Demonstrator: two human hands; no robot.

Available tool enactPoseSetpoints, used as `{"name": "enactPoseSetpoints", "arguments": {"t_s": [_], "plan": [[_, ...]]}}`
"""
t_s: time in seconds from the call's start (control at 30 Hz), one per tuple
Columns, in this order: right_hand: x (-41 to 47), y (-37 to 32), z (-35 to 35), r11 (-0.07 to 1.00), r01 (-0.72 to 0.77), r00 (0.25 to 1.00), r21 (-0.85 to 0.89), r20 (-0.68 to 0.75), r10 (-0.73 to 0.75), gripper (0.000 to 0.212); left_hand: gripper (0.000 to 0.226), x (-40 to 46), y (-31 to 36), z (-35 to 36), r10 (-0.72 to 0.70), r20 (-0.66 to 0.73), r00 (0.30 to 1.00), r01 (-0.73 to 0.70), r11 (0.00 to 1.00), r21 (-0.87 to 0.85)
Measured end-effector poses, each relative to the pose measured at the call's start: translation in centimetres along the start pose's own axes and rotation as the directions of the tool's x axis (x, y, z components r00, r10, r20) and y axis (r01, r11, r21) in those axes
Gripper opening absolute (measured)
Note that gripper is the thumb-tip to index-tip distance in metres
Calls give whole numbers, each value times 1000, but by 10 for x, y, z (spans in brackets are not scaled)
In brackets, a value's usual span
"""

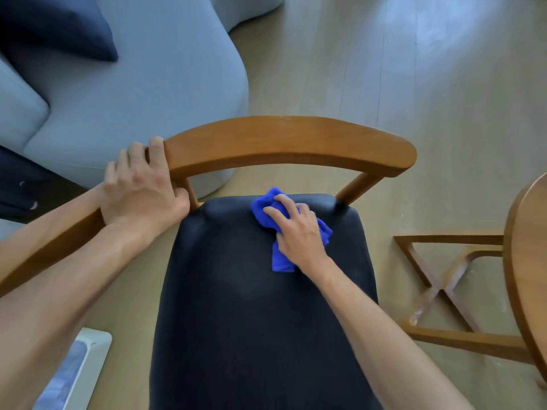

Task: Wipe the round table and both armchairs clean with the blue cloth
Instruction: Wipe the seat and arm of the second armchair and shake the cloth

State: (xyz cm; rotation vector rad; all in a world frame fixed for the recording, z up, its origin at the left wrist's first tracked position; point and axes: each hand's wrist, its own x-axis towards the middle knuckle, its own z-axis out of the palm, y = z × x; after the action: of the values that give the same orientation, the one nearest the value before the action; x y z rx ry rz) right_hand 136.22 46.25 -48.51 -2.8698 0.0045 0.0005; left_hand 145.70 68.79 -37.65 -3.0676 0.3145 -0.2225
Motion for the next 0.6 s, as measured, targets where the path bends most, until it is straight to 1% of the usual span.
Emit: {"name": "enactPoseSetpoints", "arguments": {"t_s": [0.07, 0.1, 0.13, 0.2, 0.23, 0.27, 0.3, 0.33, 0.37, 0.4, 0.43, 0.47, 0.5, 0.53, 0.6], "plan": [[-29, 41, -9, 990, -140, 985, -3, -101, 139, 50, 60, 0, 0, -1, 3, 7, 1000, -3, 1000, -12], [-41, 54, -13, 973, -233, 965, 7, -125, 232, 49, 60, 0, 0, -1, 4, 13, 1000, -4, 1000, -19], [-48, 62, -16, 939, -343, 928, 34, -144, 344, 48, 61, 0, 1, -1, 3, 22, 1000, -2, 1000, -26], [-49, 59, -14, 824, -551, 809, 131, -161, 566, 48, 60, 0, 1, -1, -11, 29, 1000, 12, 999, -33], [-42, 50, -10, 744, -644, 726, 179, -165, 668, 49, 59, 0, 1, 0, -19, 21, 1000, 20, 999, -36], [-34, 36, -5, 669, -712, 646, 215, -173, 743, 49, 59, 0, 2, 0, -23, 15, 1000, 24, 999, -43], [-25, 17, 2, 637, -736, 609, 229, -187, 771, 50, 59, 0, 3, 0, -23, 13, 1000, 24, 998, -55], [-15, -10, 10, 667, -708, 636, 232, -201, 745, 50, 59, 0, 4, 0, -25, 13, 1000, 25, 998, -62], [-6, -44, 19, 739, -632, 711, 233, -202, 673, 50, 59, 1, 3, 0, -28, 13, 1000, 28, 998, -60], [-2, -84, 28, 819, -521, 805, 240, -181, 565, 49, 59, 1, 3, 1, -28, 17, 999, 29, 998, -56], [-4, -124, 39, 894, -376, 894, 244, -159, 419, 46, 59, 1, 2, 1, -26, 24, 999, 27, 998, -56], [-9, -159, 50, 954, -219, 960, 205, -131, 248, 41, 60, 0, 1, 1, -24, 27, 999, 25, 998, -58], [-16, -186, 59, 990, -72, 991, 122, -106, 85, 35, 61, 1, 1, 1, -23, 29, 999, 24, 998, -58], [-20, -201, 63, 997, 51, 996, 58, -73, -47, 30, 62, 1, 2, 2, -19, 31, 999, 21, 998, -55], [-15, -195, 59, 966, 259, 966, -1, 12, -259, 30, 62, 1, 2, 2, -11, 21, 1000, 12, 999, -52]]}}
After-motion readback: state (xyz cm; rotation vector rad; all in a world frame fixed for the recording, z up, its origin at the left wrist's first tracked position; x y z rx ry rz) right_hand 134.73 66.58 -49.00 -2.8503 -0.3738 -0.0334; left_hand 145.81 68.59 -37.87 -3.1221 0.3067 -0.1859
